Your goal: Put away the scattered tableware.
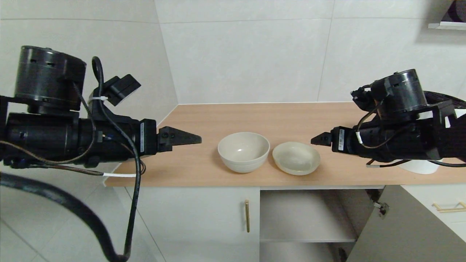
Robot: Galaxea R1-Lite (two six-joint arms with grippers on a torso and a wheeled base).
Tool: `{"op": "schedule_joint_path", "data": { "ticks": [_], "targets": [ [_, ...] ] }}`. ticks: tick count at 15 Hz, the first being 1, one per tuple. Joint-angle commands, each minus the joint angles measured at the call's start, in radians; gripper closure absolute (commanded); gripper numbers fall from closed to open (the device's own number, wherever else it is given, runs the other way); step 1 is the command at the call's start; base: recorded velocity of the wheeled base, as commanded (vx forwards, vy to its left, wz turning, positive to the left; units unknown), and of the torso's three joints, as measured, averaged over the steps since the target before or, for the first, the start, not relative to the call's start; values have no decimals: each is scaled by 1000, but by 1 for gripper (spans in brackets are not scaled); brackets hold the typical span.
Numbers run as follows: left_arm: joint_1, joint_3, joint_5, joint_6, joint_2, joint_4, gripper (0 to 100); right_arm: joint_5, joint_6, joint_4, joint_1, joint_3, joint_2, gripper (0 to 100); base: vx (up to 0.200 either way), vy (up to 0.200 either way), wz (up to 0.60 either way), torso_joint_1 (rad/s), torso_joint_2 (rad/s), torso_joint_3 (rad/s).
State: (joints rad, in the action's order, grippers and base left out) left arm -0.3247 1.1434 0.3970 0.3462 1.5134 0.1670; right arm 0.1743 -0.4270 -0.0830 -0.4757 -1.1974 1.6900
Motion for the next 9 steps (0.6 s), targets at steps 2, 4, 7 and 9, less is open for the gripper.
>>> {"op": "schedule_joint_path", "data": {
  "ticks": [2, 4, 7, 9],
  "targets": [
    [-34, 88, -70, 155, 126, 37, 0, 2, -6, 0, 6, -8, 56, 0, 0, 0, 0, 0, 0, 0],
    [-82, 150, -221, 224, 218, 37, 0, 5, -12, 14, 5, -10, 77, 0, 0, 0, 0, 0, 0, 0],
    [-151, 226, -374, 298, 335, 35, 0, 10, -27, 46, 6, -7, 99, 0, 0, 0, 0, 0, 0, 0],
    [-165, 257, -372, 346, 376, 35, 0, 10, -27, 46, 6, 2, 97, 0, 0, 0, 0, 0, 0, 0]
  ]
}}
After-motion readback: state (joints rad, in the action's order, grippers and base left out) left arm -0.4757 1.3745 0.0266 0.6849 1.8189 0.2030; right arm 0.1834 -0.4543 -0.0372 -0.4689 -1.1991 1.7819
